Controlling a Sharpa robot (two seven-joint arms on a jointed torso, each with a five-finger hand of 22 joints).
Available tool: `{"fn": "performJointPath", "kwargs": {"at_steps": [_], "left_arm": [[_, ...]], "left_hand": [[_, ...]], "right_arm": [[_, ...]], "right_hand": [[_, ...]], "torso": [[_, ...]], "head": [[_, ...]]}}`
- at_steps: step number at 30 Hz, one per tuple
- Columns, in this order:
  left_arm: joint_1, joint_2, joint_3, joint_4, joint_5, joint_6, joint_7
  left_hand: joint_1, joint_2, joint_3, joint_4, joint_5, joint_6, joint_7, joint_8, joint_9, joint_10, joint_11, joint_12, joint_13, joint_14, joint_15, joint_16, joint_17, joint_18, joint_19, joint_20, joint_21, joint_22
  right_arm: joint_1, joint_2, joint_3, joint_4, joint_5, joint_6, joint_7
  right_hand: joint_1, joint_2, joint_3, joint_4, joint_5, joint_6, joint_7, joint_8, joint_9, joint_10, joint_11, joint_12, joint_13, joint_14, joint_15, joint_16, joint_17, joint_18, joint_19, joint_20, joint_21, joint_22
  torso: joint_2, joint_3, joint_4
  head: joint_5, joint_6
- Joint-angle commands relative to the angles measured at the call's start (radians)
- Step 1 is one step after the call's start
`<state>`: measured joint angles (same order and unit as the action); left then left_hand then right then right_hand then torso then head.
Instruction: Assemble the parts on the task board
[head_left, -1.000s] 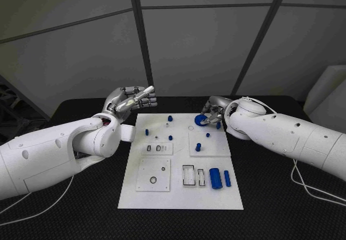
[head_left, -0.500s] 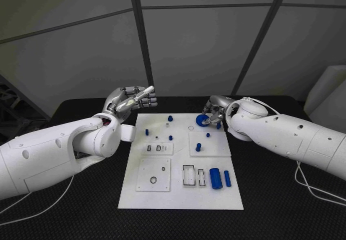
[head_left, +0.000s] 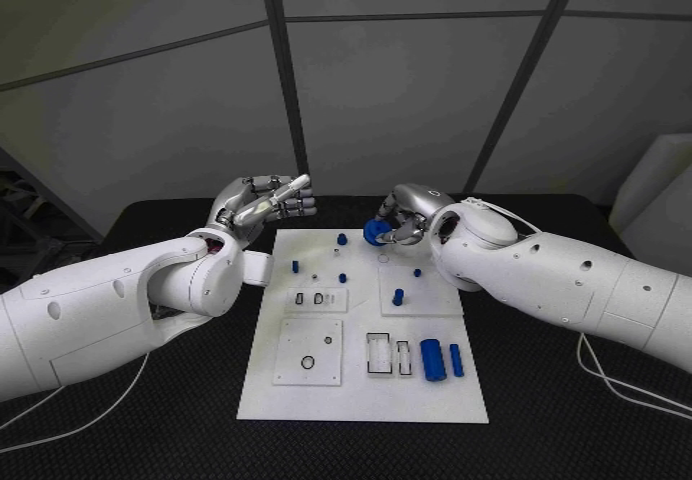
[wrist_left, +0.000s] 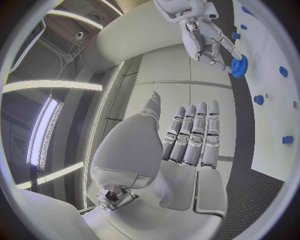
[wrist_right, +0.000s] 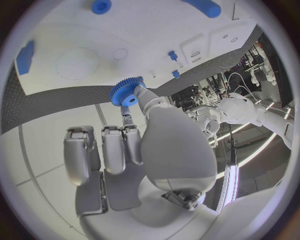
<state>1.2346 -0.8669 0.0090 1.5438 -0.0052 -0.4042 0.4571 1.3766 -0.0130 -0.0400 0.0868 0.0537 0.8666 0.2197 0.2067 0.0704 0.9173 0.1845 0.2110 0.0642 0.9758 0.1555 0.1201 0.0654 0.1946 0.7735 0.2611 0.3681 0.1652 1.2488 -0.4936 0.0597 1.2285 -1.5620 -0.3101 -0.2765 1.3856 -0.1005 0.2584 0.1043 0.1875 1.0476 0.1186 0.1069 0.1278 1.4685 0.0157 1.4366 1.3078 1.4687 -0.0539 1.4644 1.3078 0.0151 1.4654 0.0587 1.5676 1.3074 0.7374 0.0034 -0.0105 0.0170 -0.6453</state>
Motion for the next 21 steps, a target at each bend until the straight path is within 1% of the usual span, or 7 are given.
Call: {"fn": "performJointPath", "kwargs": {"at_steps": [1, 3, 5, 8, 12, 16, 21], "left_arm": [[0.002, 0.003, 0.001, 0.001, 0.0, 0.01, 0.005], [0.002, 0.005, 0.001, 0.0, 0.0, 0.01, 0.005], [0.002, 0.006, 0.001, 0.0, 0.0, 0.01, 0.005], [0.002, 0.008, 0.001, -0.002, 0.0, 0.011, 0.005], [0.002, 0.01, 0.001, -0.002, 0.0, 0.011, 0.005], [0.002, 0.011, 0.001, -0.002, 0.0, 0.011, 0.005], [0.002, 0.012, 0.001, -0.002, 0.0, 0.011, 0.005]], "left_hand": [[-0.006, 0.007, 0.002, -0.006, 0.003, -0.007, 0.014, -0.006, -0.001, 0.0, 0.007, -0.004, -0.001, 0.0, 0.005, -0.007, -0.001, -0.015, 0.003, 0.003, 0.003, -0.001], [-0.006, 0.007, 0.002, -0.006, 0.003, -0.007, 0.014, -0.006, -0.001, 0.0, 0.007, -0.004, -0.001, 0.0, 0.005, -0.007, -0.001, -0.015, 0.003, 0.003, 0.003, -0.001], [-0.006, 0.009, 0.001, -0.009, 0.003, -0.008, 0.014, -0.007, -0.002, 0.0, 0.006, -0.007, -0.001, 0.001, 0.005, -0.009, -0.001, -0.015, 0.002, 0.003, 0.003, -0.002], [-0.006, 0.009, 0.001, -0.009, 0.003, -0.008, 0.014, -0.007, -0.002, 0.0, 0.006, -0.007, -0.001, 0.001, 0.005, -0.009, -0.001, -0.015, 0.002, 0.003, 0.003, -0.002], [-0.006, 0.009, 0.001, -0.009, 0.003, -0.008, 0.014, -0.007, -0.002, 0.0, 0.006, -0.007, -0.001, 0.001, 0.005, -0.009, -0.001, -0.015, 0.002, 0.003, 0.003, -0.002], [-0.006, 0.009, 0.001, -0.009, 0.003, -0.008, 0.014, -0.007, -0.002, 0.0, 0.006, -0.007, -0.001, 0.001, 0.005, -0.009, -0.001, -0.015, 0.002, 0.003, 0.003, -0.002], [-0.006, 0.009, 0.001, -0.009, 0.003, -0.008, 0.014, -0.007, -0.002, 0.0, 0.006, -0.007, -0.001, 0.001, 0.005, -0.009, -0.001, -0.015, 0.002, 0.003, 0.003, -0.002]], "right_arm": [[0.003, 0.028, 0.0, -0.011, -0.069, -0.046, 0.009], [0.003, 0.052, -0.005, -0.021, -0.08, -0.046, 0.007], [0.003, 0.067, -0.009, -0.028, -0.086, -0.043, 0.006], [0.003, 0.098, -0.024, -0.045, -0.095, -0.028, 0.003], [0.002, 0.125, -0.035, -0.066, -0.102, -0.012, 0.001], [0.002, 0.146, -0.04, -0.085, -0.106, 0.0, 0.001], [0.001, 0.163, -0.043, -0.099, -0.108, 0.014, 0.004]], "right_hand": [[-0.004, 0.008, 0.0, -0.006, 0.006, 0.043, -0.03, 0.004, 0.03, 0.032, -0.008, 0.003, 0.138, 0.055, -0.007, 0.004, 0.022, -0.015, 0.105, -0.005, 0.003, 0.263], [-0.006, 0.008, 0.0, -0.006, 0.007, 0.043, -0.03, 0.003, 0.03, 0.032, -0.008, 0.003, 0.138, 0.055, -0.008, 0.003, 0.02, -0.015, 0.105, -0.006, 0.003, 0.263], [-0.007, 0.008, 0.0, -0.006, 0.007, 0.043, -0.03, 0.002, 0.031, 0.032, -0.008, 0.002, 0.138, 0.055, -0.008, 0.003, 0.019, -0.015, 0.105, -0.006, 0.003, 0.263], [-0.009, 0.009, 0.001, -0.006, 0.008, 0.042, -0.03, 0.001, 0.031, 0.032, -0.008, 0.002, 0.138, 0.055, -0.008, 0.002, 0.018, -0.015, 0.105, -0.006, 0.003, 0.263], [-0.011, 0.009, 0.001, -0.007, 0.009, 0.04, -0.03, -0.001, 0.031, 0.031, -0.008, 0.001, 0.137, 0.055, -0.008, 0.002, 0.018, -0.015, 0.105, -0.007, 0.003, 0.263], [-0.013, 0.008, 0.002, -0.007, 0.009, 0.039, -0.029, -0.003, 0.031, 0.031, -0.008, 0.001, 0.137, 0.054, -0.008, 0.001, 0.016, -0.015, 0.105, -0.007, 0.003, 0.263], [-0.014, 0.008, 0.002, -0.008, 0.01, 0.037, -0.029, -0.005, 0.031, 0.03, -0.008, 0.0, 0.136, 0.054, -0.008, 0.001, 0.016, -0.015, 0.105, -0.007, 0.003, 0.263]], "torso": [[0.002, -0.0006, 0.0017], [0.002, -0.0006, 0.003], [0.002, 0.0005, 0.002], [0.002, 0.0, 0.0022], [0.002, 0.0001, 0.0016], [0.001, 0.0004, 0.0005], [0.001, 0.001, -0.0007]], "head": [[0.001, -0.001], [0.0, 0.0], [0.002, -0.001], [0.004, -0.002], [0.006, -0.003], [0.01, -0.004], [0.013, -0.006]]}}
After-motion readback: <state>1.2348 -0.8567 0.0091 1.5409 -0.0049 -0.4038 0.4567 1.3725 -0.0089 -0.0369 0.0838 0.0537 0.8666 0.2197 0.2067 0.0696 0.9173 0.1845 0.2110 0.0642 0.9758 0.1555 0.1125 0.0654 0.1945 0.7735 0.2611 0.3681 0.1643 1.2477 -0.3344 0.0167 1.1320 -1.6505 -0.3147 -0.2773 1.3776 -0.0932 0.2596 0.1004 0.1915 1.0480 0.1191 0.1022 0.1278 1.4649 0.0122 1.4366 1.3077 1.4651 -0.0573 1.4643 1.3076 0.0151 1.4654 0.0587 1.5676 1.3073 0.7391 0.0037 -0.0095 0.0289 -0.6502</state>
